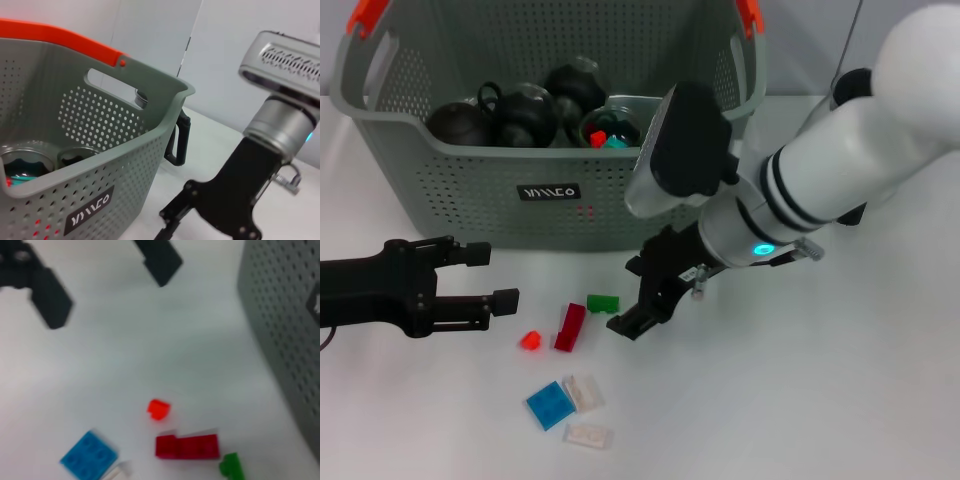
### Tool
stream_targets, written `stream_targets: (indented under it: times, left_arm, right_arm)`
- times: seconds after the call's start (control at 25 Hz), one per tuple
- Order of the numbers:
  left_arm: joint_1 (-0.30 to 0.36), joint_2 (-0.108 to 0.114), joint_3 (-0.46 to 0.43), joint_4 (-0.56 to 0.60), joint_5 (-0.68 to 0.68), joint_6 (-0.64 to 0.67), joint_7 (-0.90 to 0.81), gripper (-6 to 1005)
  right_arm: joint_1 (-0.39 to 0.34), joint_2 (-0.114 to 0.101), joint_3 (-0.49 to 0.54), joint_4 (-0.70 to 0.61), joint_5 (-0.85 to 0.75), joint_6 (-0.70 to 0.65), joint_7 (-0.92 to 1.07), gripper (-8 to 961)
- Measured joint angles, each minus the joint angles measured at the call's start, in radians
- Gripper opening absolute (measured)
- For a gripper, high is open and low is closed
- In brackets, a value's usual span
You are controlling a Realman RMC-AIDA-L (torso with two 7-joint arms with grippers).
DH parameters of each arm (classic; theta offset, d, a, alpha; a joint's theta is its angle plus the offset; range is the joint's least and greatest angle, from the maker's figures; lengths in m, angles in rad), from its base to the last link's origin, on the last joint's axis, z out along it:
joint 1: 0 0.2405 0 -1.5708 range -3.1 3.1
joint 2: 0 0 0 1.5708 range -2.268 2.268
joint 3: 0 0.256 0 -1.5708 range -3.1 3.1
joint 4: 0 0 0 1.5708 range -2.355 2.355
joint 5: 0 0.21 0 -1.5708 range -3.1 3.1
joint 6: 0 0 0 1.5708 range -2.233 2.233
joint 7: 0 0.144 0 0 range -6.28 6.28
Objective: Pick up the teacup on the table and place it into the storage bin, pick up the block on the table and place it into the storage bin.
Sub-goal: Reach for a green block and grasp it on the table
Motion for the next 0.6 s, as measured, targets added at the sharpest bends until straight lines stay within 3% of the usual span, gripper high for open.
stream_targets:
  times: [0.28, 0.6]
  left_arm:
    - [0.000, -0.001, 0.000, 0.000, 0.001, -0.007, 0.000, 842]
    - [-0.003, 0.000, 0.000, -0.001, 0.001, -0.010, 0.001, 842]
  right_arm:
    - [0.003, 0.007, -0.160, 0.071, 0.111, 0.194, -0.003, 869]
    - [-0.001, 0.012, -0.247, 0.110, 0.203, 0.309, -0.012, 865]
